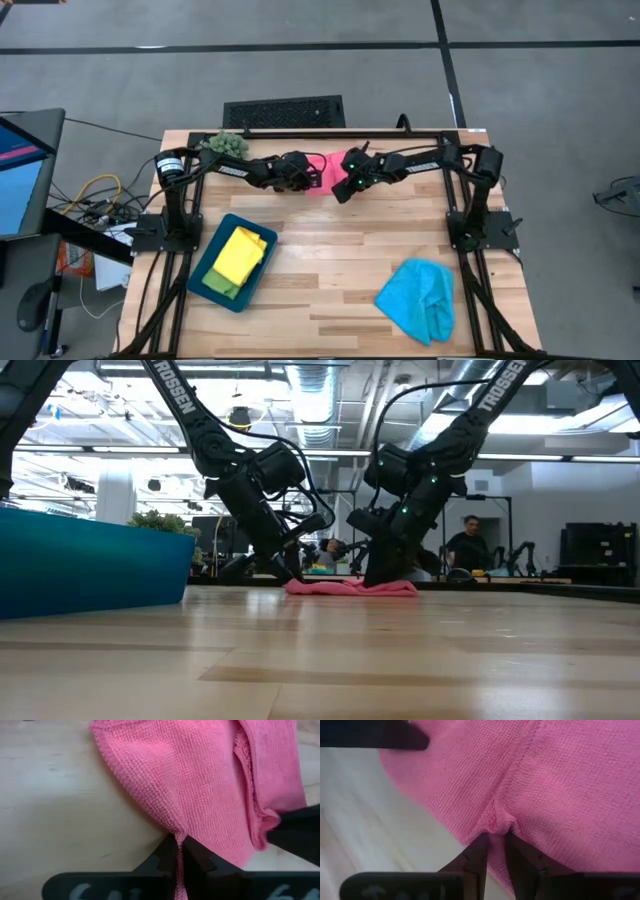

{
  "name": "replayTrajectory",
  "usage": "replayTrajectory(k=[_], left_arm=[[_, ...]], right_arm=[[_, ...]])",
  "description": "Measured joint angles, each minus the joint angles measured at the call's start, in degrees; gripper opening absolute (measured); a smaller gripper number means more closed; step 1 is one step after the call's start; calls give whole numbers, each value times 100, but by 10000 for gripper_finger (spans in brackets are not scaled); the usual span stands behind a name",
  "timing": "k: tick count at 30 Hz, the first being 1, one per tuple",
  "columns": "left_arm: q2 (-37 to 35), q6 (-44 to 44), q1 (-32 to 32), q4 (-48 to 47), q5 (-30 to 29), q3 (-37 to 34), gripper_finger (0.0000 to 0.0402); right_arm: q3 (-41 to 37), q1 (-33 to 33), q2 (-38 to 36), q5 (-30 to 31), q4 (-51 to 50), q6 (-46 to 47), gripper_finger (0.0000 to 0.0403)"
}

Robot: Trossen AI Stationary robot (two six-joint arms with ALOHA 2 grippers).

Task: Fold microfiber towels
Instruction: Fold the pink microfiber towel

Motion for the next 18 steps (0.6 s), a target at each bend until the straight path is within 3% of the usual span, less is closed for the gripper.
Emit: replayTrajectory(k=[12,18], left_arm=[[-5,-48,11,30,293,4,6],[-190,-299,11,66,432,4,6]], right_arm=[[-1,-153,-1152,242,-485,-5,92],[-6,-440,-1242,481,-953,-270,92]])
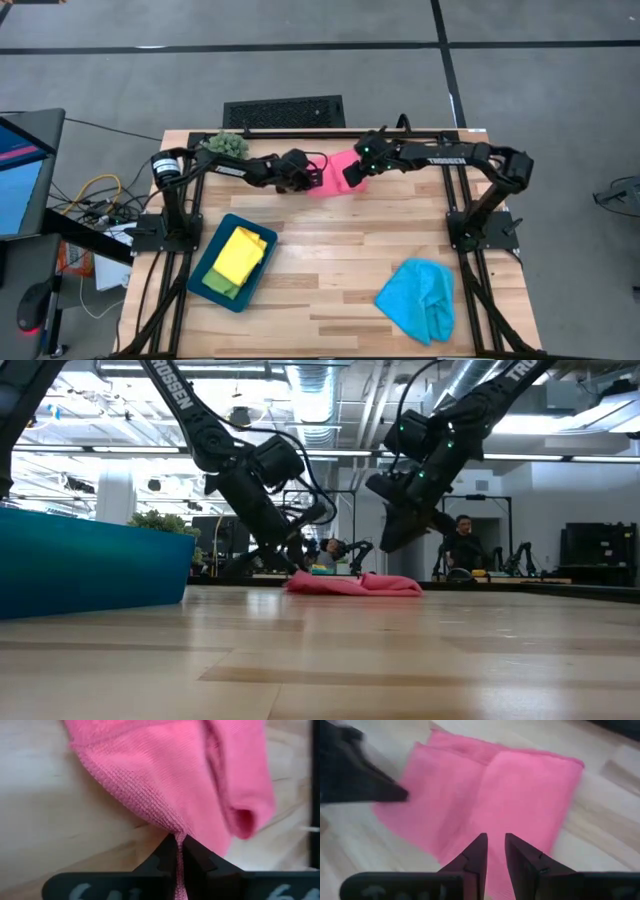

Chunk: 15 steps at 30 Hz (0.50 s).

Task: Fold microfiber towels
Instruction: Fold the pink microfiber towel

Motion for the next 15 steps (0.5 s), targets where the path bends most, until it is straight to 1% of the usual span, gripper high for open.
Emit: replayTrajectory(k=[2,4,7,9,12,15], left_arm=[[-108,-85,0,13,-1,2,6],[-179,-136,0,23,8,6,6],[-186,-182,4,5,198,124,6],[-182,-158,-28,17,280,275,6],[-143,-119,-80,-68,233,516,6],[-118,15,-93,-200,182,842,6]], right_arm=[[-56,-91,5,-13,-61,-35,92],[-200,-134,5,-19,93,-37,92],[-387,-154,11,-18,173,-38,92],[-467,-181,11,-32,267,-44,92],[-674,-193,11,-28,493,-15,92],[-723,-175,11,-29,605,87,92]])
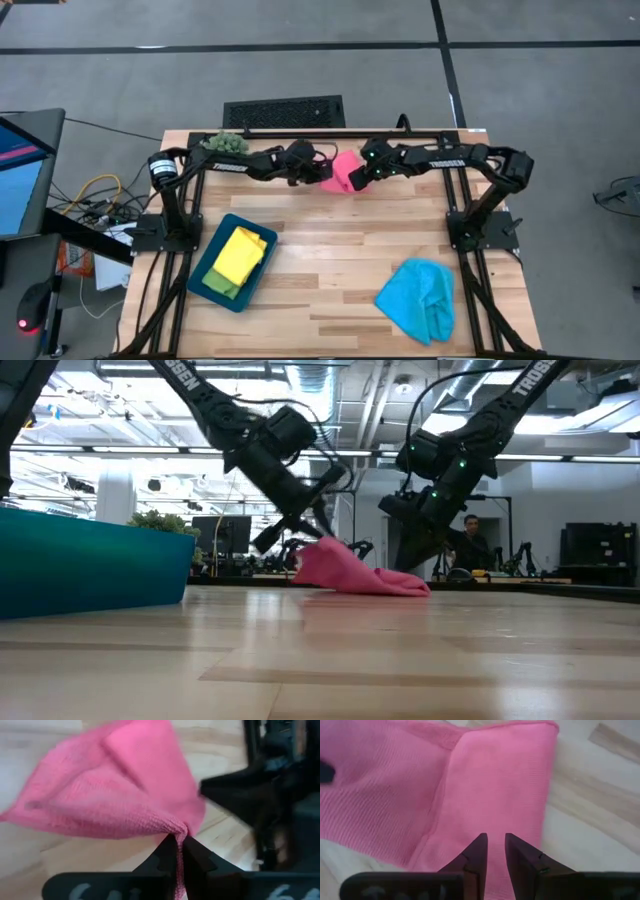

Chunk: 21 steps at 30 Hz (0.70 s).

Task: Fold microfiber towels
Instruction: Fold the pink microfiber towel

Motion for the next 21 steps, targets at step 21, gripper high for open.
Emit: replayTrajectory(k=[21], left_arm=[[26,286,-255,-970,-381,445,6]], right_arm=[[62,523,755,-214,722,279,92]])
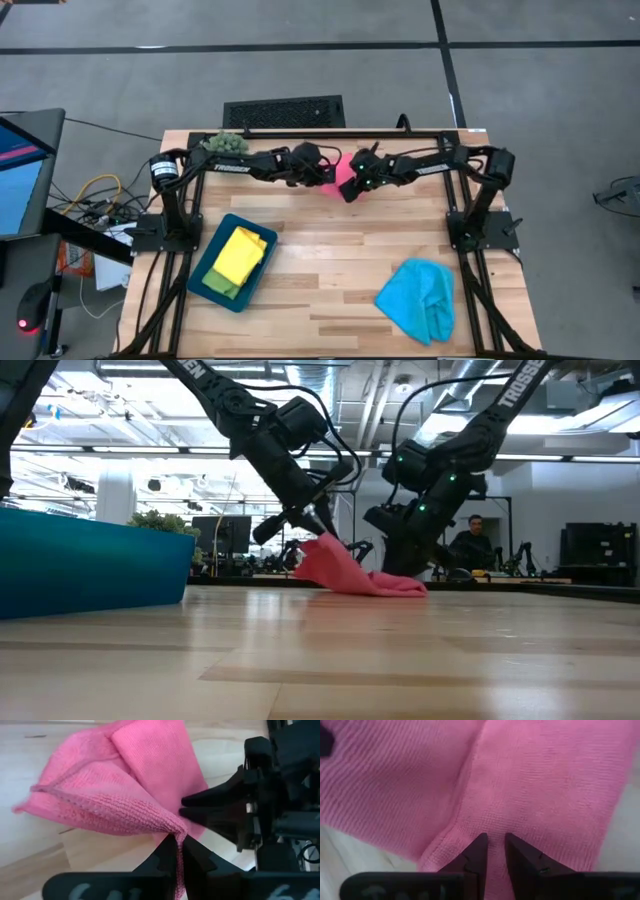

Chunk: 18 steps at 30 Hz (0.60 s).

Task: Fold microfiber towels
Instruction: Fold the pink microfiber towel

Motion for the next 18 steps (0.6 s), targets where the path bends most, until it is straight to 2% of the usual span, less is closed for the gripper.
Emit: replayTrajectory(k=[9,18], left_arm=[[0,118,-107,-404,273,0,6],[0,149,-102,-358,236,0,6]], right_arm=[[255,371,278,-37,58,108,92],[255,328,-188,-48,-30,233,92]])
